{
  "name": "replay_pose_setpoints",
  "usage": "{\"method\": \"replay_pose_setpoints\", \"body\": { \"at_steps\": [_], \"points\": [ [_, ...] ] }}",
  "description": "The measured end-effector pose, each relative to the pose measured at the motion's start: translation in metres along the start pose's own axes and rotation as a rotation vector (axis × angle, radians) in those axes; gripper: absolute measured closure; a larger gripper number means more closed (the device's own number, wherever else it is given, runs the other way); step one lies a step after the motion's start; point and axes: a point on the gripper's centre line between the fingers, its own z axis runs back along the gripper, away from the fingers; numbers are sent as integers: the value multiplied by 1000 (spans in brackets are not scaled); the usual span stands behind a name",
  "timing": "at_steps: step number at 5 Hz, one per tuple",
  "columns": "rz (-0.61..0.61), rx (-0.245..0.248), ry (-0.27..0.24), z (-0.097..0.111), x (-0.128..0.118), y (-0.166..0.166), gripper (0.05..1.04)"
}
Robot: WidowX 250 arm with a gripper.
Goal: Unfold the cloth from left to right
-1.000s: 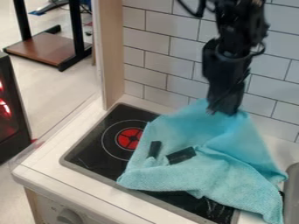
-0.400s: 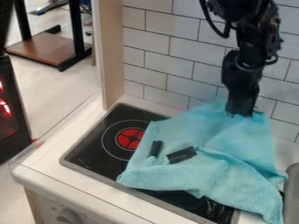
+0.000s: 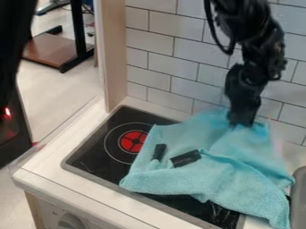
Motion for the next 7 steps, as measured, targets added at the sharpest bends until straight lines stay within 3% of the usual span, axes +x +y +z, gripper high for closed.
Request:
{"method": "replay_pose_setpoints", "body": {
  "at_steps": [1, 2, 4, 5, 6, 7],
  "points": [
    [-1, 21, -12, -11, 1, 7, 978],
    [11, 32, -18, -11, 1, 8, 789],
    [38, 81, -16, -10, 1, 16, 195],
    [59, 100, 9, 0, -1, 16, 60],
    [58, 1, 28, 37, 2, -5, 79],
    [44, -26, 36, 60, 4, -3, 85]
  ]
}}
